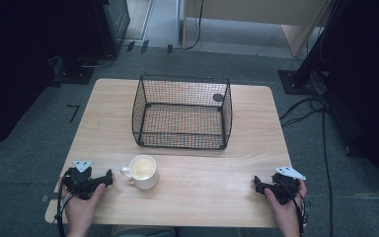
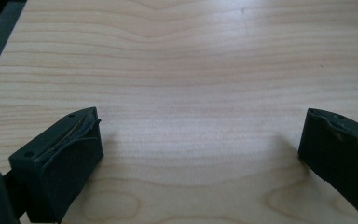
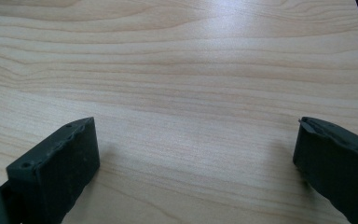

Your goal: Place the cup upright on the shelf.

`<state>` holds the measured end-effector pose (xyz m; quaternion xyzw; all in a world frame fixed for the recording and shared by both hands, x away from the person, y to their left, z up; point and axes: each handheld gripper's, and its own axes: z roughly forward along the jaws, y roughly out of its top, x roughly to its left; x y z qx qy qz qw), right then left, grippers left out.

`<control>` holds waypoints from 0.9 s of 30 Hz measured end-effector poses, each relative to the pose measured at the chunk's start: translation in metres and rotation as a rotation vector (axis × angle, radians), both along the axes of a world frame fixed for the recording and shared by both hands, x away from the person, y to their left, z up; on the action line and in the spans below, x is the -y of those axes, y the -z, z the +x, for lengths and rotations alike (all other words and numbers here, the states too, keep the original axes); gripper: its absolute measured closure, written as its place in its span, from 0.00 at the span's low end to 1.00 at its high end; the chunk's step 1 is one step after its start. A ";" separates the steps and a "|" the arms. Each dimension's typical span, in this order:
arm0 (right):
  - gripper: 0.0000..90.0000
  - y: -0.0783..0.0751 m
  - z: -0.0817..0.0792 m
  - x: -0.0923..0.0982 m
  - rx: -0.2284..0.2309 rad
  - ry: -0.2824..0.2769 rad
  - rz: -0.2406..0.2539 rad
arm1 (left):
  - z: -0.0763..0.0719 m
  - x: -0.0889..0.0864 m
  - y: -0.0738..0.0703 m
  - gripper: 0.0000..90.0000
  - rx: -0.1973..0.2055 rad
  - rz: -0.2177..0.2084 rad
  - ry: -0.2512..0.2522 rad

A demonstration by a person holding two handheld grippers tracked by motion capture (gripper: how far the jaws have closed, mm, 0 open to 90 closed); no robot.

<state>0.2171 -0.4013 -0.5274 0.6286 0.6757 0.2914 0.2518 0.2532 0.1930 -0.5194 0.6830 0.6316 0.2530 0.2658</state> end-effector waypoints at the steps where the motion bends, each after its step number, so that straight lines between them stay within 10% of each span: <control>1: 0.00 0.000 0.000 0.000 0.000 0.001 0.001 | 0.000 0.000 0.000 0.00 0.000 0.001 0.011; 27: 0.00 0.000 0.000 0.000 0.000 0.000 0.001 | -0.028 0.004 -0.010 0.27 0.098 -0.080 0.272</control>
